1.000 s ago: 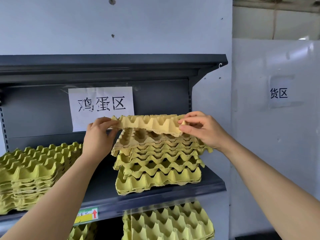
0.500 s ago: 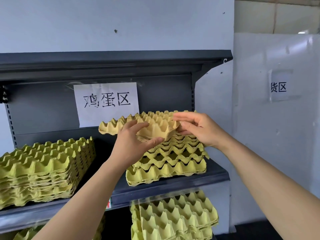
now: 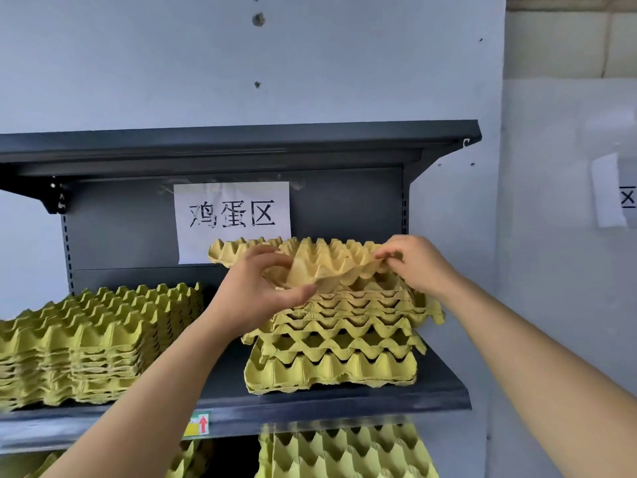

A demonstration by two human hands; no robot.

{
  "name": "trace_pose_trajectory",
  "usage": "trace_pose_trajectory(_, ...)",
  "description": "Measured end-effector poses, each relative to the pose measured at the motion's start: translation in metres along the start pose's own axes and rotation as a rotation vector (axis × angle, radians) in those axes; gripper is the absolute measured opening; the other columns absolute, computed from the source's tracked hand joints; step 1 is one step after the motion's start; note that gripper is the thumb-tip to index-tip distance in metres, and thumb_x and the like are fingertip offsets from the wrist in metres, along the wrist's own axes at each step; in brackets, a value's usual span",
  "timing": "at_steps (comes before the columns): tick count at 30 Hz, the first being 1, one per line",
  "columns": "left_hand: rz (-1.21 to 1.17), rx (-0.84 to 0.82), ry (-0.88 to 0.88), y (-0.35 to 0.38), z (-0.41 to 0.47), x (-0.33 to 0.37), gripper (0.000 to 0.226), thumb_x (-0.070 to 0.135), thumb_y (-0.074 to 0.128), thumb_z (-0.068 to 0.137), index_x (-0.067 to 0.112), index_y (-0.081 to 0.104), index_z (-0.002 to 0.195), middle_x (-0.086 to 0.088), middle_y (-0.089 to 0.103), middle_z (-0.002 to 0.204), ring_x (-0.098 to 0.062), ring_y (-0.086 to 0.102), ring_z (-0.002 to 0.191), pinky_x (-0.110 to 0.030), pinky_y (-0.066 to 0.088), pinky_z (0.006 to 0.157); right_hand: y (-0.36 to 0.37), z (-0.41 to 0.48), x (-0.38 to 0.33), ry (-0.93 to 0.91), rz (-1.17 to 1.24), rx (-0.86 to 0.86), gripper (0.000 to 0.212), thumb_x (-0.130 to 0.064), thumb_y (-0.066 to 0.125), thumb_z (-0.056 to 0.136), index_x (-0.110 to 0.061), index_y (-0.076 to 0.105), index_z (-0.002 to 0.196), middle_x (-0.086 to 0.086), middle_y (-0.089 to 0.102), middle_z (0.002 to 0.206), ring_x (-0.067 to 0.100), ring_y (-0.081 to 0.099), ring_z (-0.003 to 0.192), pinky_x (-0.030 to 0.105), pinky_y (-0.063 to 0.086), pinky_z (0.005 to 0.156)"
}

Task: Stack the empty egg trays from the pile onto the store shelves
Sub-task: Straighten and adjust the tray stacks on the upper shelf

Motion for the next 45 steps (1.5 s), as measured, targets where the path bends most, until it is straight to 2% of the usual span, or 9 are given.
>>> trace_pose_trajectory(5, -0.179, -0.028, -0.027, -0.020, 0.008, -0.010, 0.055, 0.046, 0.078, 0.067, 0.025, 0.069, 0.118, 0.016, 0.059, 0.130, -0.001, 0.063, 0.107, -0.018, 0.051, 0.092, -0.035, -0.005, -0.004, -0.111, 0.179, 0.185, 0.030, -0.009, 0.062, 0.088, -0.031, 0.070, 0.107, -0.022, 0.064, 0.093, 0.000, 0.061, 0.088, 0.023, 0.050, 0.078)
trace_pose_trajectory(10, -0.156, 0.012, -0.053, -0.015, 0.014, -0.030, 0.033, 0.013, 0.068, 0.089, 0.032, 0.067, 0.117, 0.018, 0.072, 0.109, 0.002, 0.066, 0.102, -0.024, 0.049, 0.097, -0.026, -0.012, -0.006, -0.110, 0.197, 0.200, 0.023, -0.020, 0.068, 0.085, -0.029, 0.071, 0.107, -0.017, 0.069, 0.092, 0.002, 0.063, 0.087, 0.035, 0.055, 0.080)
trace_pose_trajectory(13, -0.155, 0.052, -0.042, -0.016, 0.013, -0.040, 0.029, 0.017, 0.063, 0.093, 0.037, 0.068, 0.114, 0.020, 0.073, 0.104, 0.001, 0.068, 0.098, -0.013, 0.049, 0.088, -0.010, -0.016, -0.015, -0.150, 0.199, 0.217, 0.024, -0.020, 0.070, 0.084, -0.025, 0.072, 0.108, -0.009, 0.072, 0.096, 0.006, 0.065, 0.089, 0.038, 0.056, 0.079)
trace_pose_trajectory(18, -0.097, 0.081, -0.004, -0.014, 0.009, -0.059, 0.022, 0.020, 0.059, 0.096, 0.029, 0.072, 0.111, 0.019, 0.074, 0.096, 0.001, 0.069, 0.091, -0.014, 0.051, 0.079, 0.002, -0.021, -0.033, -0.231, 0.111, 0.316, 0.024, -0.016, 0.073, 0.083, -0.019, 0.073, 0.107, -0.003, 0.073, 0.100, 0.012, 0.068, 0.090, 0.034, 0.057, 0.078)
trace_pose_trajectory(26, 0.017, 0.108, -0.038, -0.009, 0.022, -0.093, 0.020, 0.010, 0.054, 0.098, 0.022, 0.068, 0.107, 0.014, 0.072, 0.094, 0.006, 0.065, 0.082, -0.002, 0.042, 0.063, 0.031, -0.005, -0.038, -0.135, 0.050, 0.175, 0.026, -0.025, 0.069, 0.086, -0.026, 0.071, 0.112, -0.008, 0.071, 0.109, 0.011, 0.064, 0.102, 0.034, 0.050, 0.091)
trace_pose_trajectory(31, 0.055, 0.007, -0.042, 0.000, 0.014, -0.108, 0.025, 0.006, 0.050, 0.096, 0.023, 0.066, 0.107, 0.014, 0.070, 0.097, 0.008, 0.063, 0.086, -0.002, 0.041, 0.064, 0.049, -0.008, -0.025, -0.073, 0.129, -0.026, 0.030, -0.027, 0.067, 0.087, -0.029, 0.067, 0.118, -0.009, 0.066, 0.120, 0.004, 0.060, 0.107, 0.036, 0.048, 0.097)
trace_pose_trajectory(36, -0.027, 0.013, 0.018, -0.003, 0.010, -0.106, 0.028, 0.004, 0.051, 0.095, 0.027, 0.062, 0.108, 0.019, 0.067, 0.100, 0.013, 0.060, 0.091, 0.001, 0.039, 0.070, 0.033, -0.017, -0.007, -0.042, 0.015, 0.059, 0.042, -0.037, 0.058, 0.091, -0.027, 0.056, 0.132, -0.004, 0.052, 0.138, 0.014, 0.045, 0.129, 0.037, 0.033, 0.110)
trace_pose_trajectory(41, 0.037, -0.015, -0.028, 0.007, 0.017, -0.111, 0.011, 0.025, 0.047, 0.101, 0.022, 0.055, 0.109, 0.008, 0.066, 0.099, 0.002, 0.058, 0.085, -0.006, 0.040, 0.063, 0.050, -0.019, 0.018, 0.138, -0.098, -0.136, 0.056, -0.051, 0.042, 0.096, -0.014, 0.050, 0.137, 0.004, 0.045, 0.145, 0.019, 0.040, 0.134, 0.032, 0.029, 0.108)
trace_pose_trajectory(45, 0.060, -0.023, -0.043, 0.016, 0.014, -0.115, 0.028, 0.036, 0.043, 0.101, 0.019, 0.046, 0.124, 0.001, 0.063, 0.110, -0.002, 0.058, 0.084, -0.015, 0.042, 0.069, 0.051, -0.022, 0.022, 0.170, -0.093, -0.151, 0.063, -0.056, 0.043, 0.093, -0.017, 0.042, 0.143, 0.004, 0.041, 0.149, 0.021, 0.038, 0.136, 0.035, 0.030, 0.108)
Point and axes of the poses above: each hand's wrist, its own z-axis towards the middle knuckle, its own y-axis out of the palm, x = y × z, the point moved 7 cm from there along z, towards the middle knuckle
